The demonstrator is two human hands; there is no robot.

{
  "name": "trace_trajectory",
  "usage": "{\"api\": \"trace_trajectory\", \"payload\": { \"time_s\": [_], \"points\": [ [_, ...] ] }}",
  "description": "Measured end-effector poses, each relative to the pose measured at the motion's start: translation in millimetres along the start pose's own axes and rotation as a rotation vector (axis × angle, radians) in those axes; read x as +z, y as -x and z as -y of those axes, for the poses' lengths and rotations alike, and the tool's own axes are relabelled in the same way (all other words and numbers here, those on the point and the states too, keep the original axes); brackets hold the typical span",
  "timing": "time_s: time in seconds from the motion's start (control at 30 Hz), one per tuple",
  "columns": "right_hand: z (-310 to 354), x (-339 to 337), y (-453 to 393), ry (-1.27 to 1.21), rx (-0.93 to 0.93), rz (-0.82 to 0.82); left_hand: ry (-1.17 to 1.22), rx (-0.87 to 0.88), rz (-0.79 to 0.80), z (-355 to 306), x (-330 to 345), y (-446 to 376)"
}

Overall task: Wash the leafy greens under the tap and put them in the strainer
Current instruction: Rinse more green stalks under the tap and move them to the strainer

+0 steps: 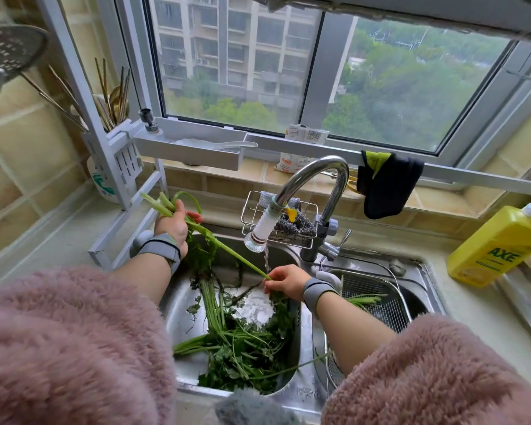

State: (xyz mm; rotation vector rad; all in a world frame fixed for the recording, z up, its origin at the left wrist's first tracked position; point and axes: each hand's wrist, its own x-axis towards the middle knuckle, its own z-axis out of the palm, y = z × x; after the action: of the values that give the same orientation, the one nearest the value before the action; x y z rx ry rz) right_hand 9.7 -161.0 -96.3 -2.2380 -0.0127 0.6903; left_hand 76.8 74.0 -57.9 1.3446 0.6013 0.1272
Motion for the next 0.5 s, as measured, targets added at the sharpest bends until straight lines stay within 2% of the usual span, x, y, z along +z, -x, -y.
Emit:
{"api": "trace_trajectory", "payload": {
  "time_s": [0.1,0.27,0.33,0.5],
  "points": [
    [1,-1,2,-0.116,0.031,-0.061,-0.045,0.028,-0.02,0,-1,2],
    [22,-5,4,-0.711,0.058,-0.068,-0.199,0.12,0.049,5,0,14],
    [30,-3,2,-0.875,0.04,-0.049,-0.312,0.176,0.114,11,1,21],
    [46,0,-2,-0.818,-0.047,-0.047,-0.648,0.177,0.363,21,6,41]
  ]
}}
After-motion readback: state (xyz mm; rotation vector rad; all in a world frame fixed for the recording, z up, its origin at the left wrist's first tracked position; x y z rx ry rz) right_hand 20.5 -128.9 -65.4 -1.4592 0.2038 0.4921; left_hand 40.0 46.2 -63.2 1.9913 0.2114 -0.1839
